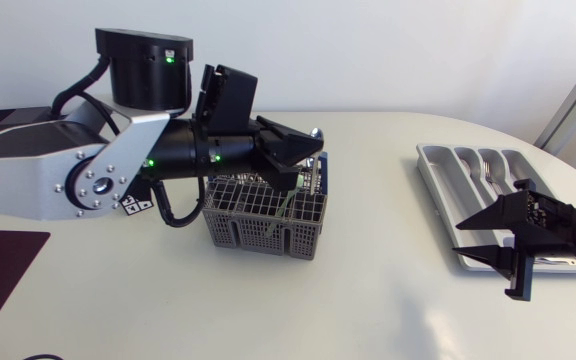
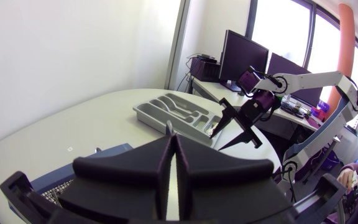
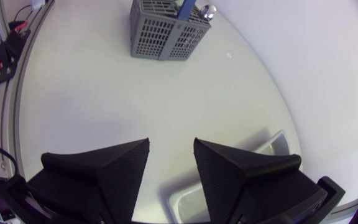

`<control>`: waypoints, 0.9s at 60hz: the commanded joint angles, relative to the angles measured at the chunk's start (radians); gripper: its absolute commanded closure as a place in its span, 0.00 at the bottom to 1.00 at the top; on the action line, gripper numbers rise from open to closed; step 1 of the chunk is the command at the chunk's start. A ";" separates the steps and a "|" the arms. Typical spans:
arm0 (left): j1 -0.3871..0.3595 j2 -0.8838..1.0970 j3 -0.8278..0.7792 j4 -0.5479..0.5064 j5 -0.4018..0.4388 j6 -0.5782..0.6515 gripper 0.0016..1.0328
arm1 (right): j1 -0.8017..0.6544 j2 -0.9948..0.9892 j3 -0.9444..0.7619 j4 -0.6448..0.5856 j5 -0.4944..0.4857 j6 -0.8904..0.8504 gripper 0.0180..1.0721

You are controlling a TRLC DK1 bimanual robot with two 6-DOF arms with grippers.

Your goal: Transfer all utensils from the basket to the drawer tray.

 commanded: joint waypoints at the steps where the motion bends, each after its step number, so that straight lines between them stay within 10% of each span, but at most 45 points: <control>1: -0.014 -0.021 -0.026 -0.001 0.002 0.000 0.97 | 0.072 -0.024 0.037 -0.034 -0.034 0.126 0.49; 35: -0.057 -0.015 -0.022 -0.101 0.232 -0.013 0.97 | 0.500 0.042 0.189 0.035 -0.226 0.618 0.49; 54: -0.063 -0.001 -0.008 -0.116 0.304 -0.046 0.97 | 0.613 0.039 0.184 0.081 -0.256 0.707 0.71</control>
